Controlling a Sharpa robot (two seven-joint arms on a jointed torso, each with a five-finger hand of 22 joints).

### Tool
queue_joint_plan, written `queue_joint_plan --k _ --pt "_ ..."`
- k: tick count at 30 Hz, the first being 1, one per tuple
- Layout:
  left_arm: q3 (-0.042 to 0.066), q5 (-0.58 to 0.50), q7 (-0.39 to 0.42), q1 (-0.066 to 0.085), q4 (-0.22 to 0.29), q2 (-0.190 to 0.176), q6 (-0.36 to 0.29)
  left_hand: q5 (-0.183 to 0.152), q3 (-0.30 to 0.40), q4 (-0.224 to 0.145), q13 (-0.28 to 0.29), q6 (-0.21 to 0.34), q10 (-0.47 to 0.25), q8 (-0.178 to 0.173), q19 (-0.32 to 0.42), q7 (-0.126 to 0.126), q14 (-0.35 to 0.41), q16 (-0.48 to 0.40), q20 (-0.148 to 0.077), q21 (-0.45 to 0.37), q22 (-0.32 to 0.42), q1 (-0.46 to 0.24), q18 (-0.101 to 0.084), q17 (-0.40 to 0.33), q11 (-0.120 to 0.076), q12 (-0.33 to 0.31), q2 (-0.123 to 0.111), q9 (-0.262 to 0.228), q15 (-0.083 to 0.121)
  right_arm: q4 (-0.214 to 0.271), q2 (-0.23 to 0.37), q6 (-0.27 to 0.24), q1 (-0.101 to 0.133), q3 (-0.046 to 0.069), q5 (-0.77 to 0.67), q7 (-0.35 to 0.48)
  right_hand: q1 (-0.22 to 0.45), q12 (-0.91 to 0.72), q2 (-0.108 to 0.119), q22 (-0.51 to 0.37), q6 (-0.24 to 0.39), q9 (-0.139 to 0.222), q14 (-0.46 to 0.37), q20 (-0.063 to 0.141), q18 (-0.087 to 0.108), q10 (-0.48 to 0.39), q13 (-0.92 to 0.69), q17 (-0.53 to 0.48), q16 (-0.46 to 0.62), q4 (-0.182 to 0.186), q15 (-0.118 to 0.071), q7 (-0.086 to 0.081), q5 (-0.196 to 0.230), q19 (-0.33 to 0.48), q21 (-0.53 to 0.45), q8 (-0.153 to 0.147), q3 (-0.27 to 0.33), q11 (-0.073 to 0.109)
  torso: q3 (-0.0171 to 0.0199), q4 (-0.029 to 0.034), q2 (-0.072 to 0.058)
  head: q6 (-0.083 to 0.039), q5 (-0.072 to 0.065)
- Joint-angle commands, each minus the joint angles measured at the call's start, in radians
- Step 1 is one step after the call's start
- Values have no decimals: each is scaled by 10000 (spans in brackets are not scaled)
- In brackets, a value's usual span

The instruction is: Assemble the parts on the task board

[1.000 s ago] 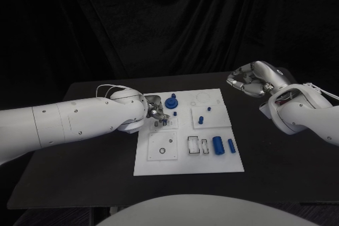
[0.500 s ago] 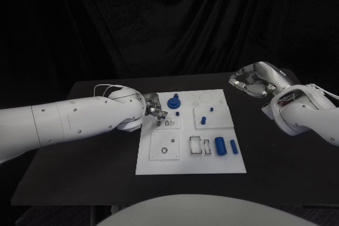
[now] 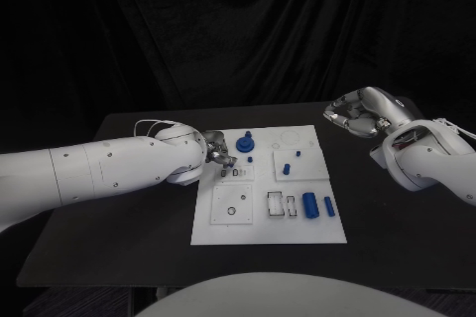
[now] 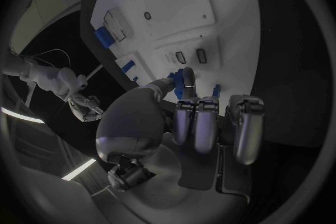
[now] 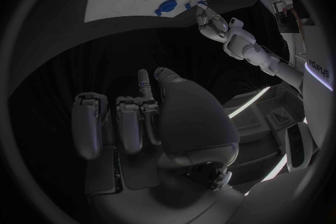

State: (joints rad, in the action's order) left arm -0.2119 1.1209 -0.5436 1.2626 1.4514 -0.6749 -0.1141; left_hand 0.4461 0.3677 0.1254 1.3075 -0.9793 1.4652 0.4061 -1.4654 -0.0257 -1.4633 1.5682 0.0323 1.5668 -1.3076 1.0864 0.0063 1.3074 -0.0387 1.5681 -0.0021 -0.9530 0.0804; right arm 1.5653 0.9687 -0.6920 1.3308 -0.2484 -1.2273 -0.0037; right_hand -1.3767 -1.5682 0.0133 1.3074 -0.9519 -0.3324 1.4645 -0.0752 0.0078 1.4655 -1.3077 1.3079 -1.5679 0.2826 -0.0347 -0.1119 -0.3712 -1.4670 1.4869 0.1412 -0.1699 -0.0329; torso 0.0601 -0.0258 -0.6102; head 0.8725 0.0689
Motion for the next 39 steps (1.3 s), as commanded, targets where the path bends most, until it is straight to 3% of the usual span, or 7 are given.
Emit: queue_joint_plan --k 1,15,32,39 --pt "7 -9 198 -64 -8 47 -48 -37 82 -46 2633 -65 1056 -35 -1054 16 -1075 26 -54 40 -2632 -61 -63 2634 -49 27 -51 -11 70 -8 -6 33 -18 7 -24 -162 -95 -26 21 2307 -41 13 1063 -65 168 1053 -2631 2629 -29 11 86 -37 -35 -489 -57 -47 -76 -61 11 -17 7 2 -4" --pt "9 -9 220 -349 -38 99 -73 -52 129 -45 2633 -57 1056 -79 -1054 12 -1075 26 -53 40 -2632 -86 -63 2634 -46 27 -60 -15 68 -16 2 77 -19 7 -24 -200 -108 -26 23 2303 -42 17 1063 -72 171 1053 -2631 2629 -29 13 90 -39 -55 -482 -68 -56 -89 -63 19 -17 9 2 12" --pt "9 -9 396 -504 -123 147 -250 -101 183 -27 2633 -58 1056 -143 -1054 -2 -1075 26 -51 40 -2632 -144 -63 2634 -37 27 -76 -21 63 -13 4 83 -24 7 -24 -189 -121 -26 31 2297 -49 20 1063 -79 176 1053 -2631 2629 -29 14 94 -42 -73 -471 -86 -62 -100 -67 13 -18 9 2 4" --pt "9 -9 517 -568 -154 151 -415 -264 242 32 2633 -99 1056 -227 -1054 -16 -1075 26 -41 40 -2632 -258 -63 2634 -23 27 -77 -49 51 -9 17 89 -26 7 -24 -191 -121 -26 31 2297 -49 20 1063 -79 176 1053 -2631 2629 -29 14 94 -42 -73 -471 -86 -62 -100 -67 12 -21 1 2 -12"
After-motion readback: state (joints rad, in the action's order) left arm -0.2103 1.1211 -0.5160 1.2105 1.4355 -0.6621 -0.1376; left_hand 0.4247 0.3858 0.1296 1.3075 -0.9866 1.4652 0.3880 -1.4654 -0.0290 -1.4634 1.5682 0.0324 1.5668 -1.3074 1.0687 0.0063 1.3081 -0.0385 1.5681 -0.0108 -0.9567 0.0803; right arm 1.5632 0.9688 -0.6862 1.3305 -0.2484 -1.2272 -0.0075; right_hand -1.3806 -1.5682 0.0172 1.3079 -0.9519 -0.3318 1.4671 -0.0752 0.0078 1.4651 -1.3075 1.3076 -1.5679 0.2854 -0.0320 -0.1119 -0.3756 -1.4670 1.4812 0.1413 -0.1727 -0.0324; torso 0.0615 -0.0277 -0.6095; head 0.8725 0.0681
